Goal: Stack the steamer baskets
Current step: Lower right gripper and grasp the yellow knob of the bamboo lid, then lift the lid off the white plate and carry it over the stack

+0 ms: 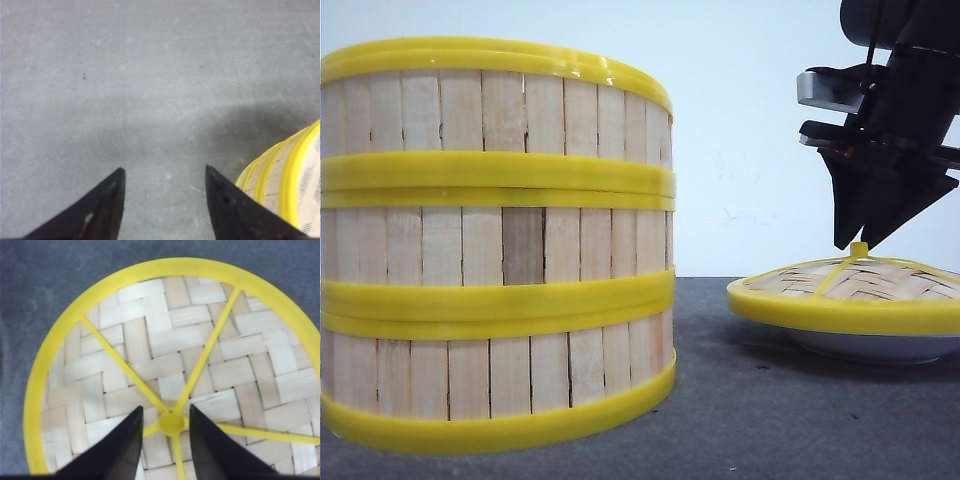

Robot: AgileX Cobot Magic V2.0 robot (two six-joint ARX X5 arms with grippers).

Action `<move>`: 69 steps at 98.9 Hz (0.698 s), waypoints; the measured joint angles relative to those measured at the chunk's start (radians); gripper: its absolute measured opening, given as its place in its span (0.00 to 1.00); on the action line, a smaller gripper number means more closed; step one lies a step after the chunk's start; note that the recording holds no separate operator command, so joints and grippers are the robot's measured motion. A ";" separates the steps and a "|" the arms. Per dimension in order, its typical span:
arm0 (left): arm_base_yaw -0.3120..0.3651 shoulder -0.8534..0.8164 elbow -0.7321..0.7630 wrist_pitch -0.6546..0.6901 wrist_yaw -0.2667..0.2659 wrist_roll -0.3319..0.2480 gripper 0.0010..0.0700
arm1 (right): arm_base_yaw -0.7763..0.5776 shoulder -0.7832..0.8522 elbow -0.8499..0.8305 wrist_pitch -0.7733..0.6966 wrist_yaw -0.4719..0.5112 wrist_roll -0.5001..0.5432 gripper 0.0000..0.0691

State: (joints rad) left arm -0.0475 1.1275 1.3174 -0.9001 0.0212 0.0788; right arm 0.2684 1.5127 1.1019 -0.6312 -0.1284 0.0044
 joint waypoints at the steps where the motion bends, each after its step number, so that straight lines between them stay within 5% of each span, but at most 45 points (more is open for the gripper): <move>1: 0.000 0.000 0.000 0.000 0.000 0.000 0.42 | 0.000 0.000 0.000 0.001 0.000 0.000 0.24; 23: 0.000 0.000 0.000 0.000 0.000 0.000 0.42 | 0.000 0.005 0.000 0.003 0.000 0.001 0.24; 24: 0.000 0.000 0.000 0.000 0.000 0.000 0.42 | -0.001 0.030 0.000 0.005 0.002 0.004 0.12; 28: 0.000 0.000 0.000 0.001 0.000 0.000 0.42 | 0.000 0.030 0.000 0.004 0.003 0.004 0.10; 69: 0.000 0.000 0.000 0.004 0.000 0.000 0.42 | 0.003 0.022 0.109 -0.105 0.000 0.004 0.10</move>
State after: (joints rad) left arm -0.0475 1.1275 1.3174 -0.8959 0.0216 0.0788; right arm 0.2718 1.5349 1.2106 -0.7357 -0.1280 0.0082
